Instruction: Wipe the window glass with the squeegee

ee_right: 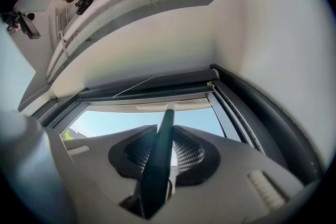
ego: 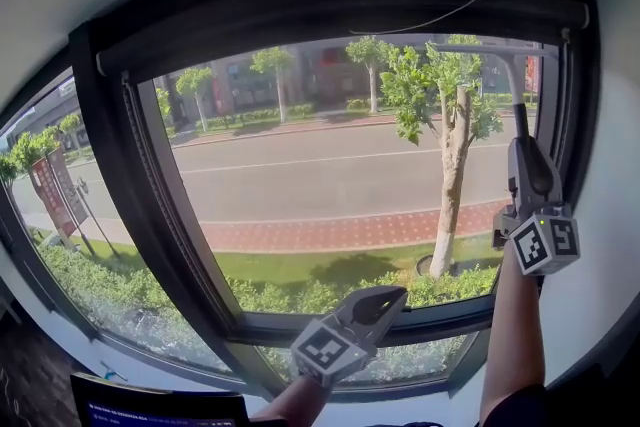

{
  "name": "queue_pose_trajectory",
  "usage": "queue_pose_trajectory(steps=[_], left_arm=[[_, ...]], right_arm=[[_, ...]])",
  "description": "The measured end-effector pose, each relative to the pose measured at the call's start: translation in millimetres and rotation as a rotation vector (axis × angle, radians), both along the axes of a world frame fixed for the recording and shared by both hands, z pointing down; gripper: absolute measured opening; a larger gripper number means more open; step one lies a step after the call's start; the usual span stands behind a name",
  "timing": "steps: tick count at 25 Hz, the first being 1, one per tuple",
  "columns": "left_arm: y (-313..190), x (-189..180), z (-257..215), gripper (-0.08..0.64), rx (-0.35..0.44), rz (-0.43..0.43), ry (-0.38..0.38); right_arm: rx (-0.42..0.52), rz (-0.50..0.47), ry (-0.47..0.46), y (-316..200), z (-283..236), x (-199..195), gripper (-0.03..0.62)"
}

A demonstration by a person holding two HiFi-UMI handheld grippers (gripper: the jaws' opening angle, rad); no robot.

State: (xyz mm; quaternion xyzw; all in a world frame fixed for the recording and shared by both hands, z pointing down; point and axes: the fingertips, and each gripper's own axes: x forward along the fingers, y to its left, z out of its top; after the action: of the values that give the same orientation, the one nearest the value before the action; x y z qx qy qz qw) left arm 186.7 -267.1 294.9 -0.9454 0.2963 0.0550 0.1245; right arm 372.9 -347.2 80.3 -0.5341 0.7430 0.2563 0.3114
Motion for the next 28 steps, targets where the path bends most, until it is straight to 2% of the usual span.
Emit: queue_pose_trajectory(steps=[13, 23, 28], left_arm=[[-3, -12, -1, 0.003, -0.005, -0.013, 0.007], [2, -18, -1, 0.003, -0.005, -0.020, 0.019], [7, -19, 1, 0.003, -0.007, -0.022, 0.027]], right_arm=[[-0.014, -0.015, -0.023, -14, -8, 5, 0.098], [0.004, -0.068, -0.039, -13, -17, 10, 0.098], [-0.016, -0.076, -0.007, -19, -10, 11, 0.100]])
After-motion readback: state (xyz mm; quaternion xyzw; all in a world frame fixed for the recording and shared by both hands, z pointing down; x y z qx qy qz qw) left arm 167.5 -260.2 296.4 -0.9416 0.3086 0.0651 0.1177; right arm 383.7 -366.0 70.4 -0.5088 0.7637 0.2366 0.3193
